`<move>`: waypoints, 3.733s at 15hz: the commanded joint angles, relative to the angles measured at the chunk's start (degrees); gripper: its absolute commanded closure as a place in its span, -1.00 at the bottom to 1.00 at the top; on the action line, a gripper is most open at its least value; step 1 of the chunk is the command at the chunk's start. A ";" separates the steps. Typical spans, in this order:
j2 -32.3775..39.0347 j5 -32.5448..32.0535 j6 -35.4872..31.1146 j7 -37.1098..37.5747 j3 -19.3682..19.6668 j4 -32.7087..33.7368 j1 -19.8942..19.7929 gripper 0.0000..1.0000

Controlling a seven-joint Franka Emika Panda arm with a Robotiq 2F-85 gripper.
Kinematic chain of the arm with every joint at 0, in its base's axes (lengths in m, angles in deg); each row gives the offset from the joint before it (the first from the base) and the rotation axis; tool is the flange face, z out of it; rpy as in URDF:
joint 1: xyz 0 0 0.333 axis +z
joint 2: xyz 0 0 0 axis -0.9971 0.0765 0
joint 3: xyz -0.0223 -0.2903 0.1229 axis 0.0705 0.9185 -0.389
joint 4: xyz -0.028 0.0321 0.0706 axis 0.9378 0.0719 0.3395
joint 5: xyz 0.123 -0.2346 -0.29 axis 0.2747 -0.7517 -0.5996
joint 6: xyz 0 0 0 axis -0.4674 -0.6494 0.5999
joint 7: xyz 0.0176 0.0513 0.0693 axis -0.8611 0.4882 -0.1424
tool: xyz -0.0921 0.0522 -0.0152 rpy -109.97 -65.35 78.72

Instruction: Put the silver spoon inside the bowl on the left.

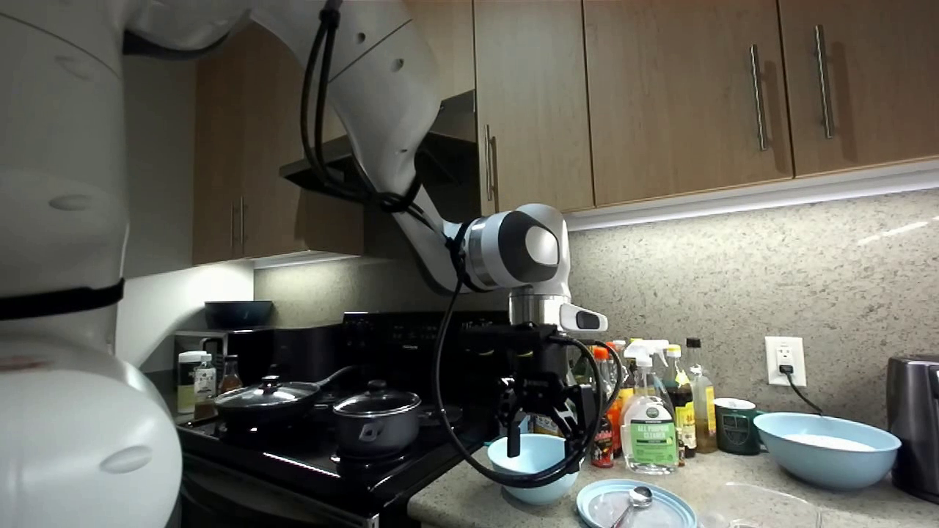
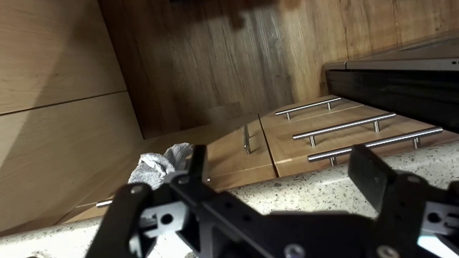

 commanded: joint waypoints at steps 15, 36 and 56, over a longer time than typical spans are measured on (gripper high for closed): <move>20.04 -3.18 1.81 -5.25 2.28 22.82 -1.90 -1.00; 36.84 5.94 13.17 -17.59 -2.92 44.26 -4.74 -1.00; 48.27 1.93 17.67 -17.37 -1.97 55.96 -4.37 -1.00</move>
